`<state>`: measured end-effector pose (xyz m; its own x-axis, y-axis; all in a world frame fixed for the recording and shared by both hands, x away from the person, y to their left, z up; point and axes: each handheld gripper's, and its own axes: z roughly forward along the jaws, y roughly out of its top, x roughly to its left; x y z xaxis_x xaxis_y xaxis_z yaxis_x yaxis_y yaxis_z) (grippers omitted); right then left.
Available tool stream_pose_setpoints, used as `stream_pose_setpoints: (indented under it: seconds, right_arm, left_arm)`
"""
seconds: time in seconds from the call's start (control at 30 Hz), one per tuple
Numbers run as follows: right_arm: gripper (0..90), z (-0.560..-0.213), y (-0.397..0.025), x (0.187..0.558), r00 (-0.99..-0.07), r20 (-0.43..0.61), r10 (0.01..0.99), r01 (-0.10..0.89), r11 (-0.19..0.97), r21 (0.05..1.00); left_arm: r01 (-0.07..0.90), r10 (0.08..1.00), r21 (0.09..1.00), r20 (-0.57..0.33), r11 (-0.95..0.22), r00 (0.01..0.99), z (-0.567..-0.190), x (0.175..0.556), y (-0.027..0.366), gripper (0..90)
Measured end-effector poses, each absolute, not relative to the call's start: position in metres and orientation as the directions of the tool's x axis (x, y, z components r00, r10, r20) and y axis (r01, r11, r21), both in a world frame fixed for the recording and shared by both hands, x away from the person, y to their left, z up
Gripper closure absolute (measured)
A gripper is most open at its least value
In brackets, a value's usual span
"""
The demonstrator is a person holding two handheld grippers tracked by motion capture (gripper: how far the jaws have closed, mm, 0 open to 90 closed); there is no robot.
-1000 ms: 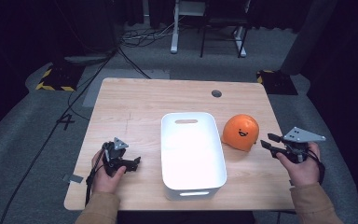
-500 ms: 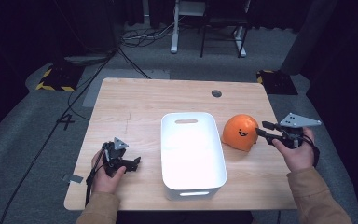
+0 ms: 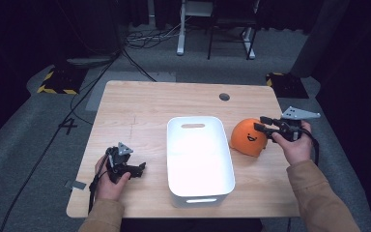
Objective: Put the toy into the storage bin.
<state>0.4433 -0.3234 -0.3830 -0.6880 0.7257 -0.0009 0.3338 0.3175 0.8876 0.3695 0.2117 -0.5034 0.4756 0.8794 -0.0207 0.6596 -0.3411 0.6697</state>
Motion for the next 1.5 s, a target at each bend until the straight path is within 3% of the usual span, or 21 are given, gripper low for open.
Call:
stream_pose_setpoints:
  seconds: [0.2,0.3,0.43,1.5]
  right_arm:
    - [61.3,-0.395,-0.324,0.452,-0.687,0.03,0.726,0.357,0.302,0.884]
    - [75.6,-0.399,-0.327,0.452,-0.704,0.061,0.708,0.361,0.283,0.889]
    - [82.3,-0.397,-0.328,0.449,-0.708,0.048,0.705,0.345,0.286,0.894]
    - [83.1,-0.314,-0.338,0.411,-0.842,-0.007,0.54,0.156,0.255,0.954]
  left_arm:
    - [0.66,0.879,0.67,-0.021,-0.341,0.476,-0.503,0.369,0.212,5.5]
    - [0.661,0.88,0.669,-0.022,-0.34,0.475,-0.503,0.369,0.212,5.5]
    - [0.661,0.88,0.669,-0.022,-0.34,0.475,-0.503,0.369,0.212,5.6]
    - [0.661,0.88,0.669,-0.023,-0.34,0.475,-0.503,0.369,0.212,5.5]
